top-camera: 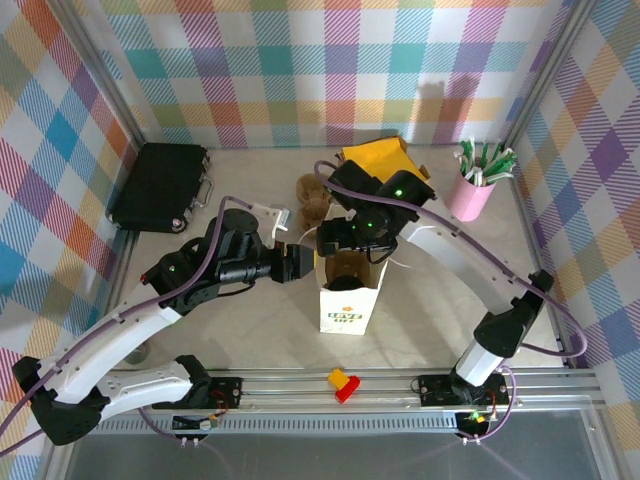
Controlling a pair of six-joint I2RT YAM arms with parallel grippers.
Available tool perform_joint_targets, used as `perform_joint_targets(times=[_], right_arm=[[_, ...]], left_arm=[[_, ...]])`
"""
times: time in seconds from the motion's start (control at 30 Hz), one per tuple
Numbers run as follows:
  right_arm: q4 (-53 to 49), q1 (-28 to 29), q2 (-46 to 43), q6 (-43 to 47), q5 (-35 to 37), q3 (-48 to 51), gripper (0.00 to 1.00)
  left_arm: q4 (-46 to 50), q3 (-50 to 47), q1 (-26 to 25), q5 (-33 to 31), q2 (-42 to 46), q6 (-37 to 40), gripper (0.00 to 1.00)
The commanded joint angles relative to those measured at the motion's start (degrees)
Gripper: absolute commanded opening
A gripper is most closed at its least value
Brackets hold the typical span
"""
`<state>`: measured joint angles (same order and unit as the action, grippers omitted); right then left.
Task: Pack the takeout coffee
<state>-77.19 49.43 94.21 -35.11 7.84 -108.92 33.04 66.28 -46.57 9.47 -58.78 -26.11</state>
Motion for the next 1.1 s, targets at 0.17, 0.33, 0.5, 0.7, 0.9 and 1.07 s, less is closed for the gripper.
perform_joint_targets(times=[0.17,0.33,0.5,0.7,0.9,1.07], right_arm=[[2.0,-1.5,-5.9,3.3,-1.5,-3.6,0.92],[4.1,-3.6,-9.9,5.2,-1.0,-3.8,0.92],[5.9,-7.5,-14.2,7.2,-0.2,-2.7,0.92],[9.7,-19.1,-19.1,10.6,1.5,2.2,0.91],[14.4,-32.1,-17.3,15.6,2.3,4.9,0.88],[20.5,-41.2,-14.4,17.1,1.9,8.2,0.84]], left_arm=[[3.1,5.4,0.6,-2.1,-0.5,1.8,0.54],[5.1,8.5,0.8,-4.0,-1.0,3.0,0.56],[7.5,11.4,1.1,-6.0,-2.4,3.8,0.56],[9.4,14.0,2.4,-10.1,-3.9,4.3,0.57],[8.4,13.6,4.1,-15.2,-5.6,5.7,0.59],[5.7,12.4,5.2,-17.6,-7.2,8.4,0.6]])
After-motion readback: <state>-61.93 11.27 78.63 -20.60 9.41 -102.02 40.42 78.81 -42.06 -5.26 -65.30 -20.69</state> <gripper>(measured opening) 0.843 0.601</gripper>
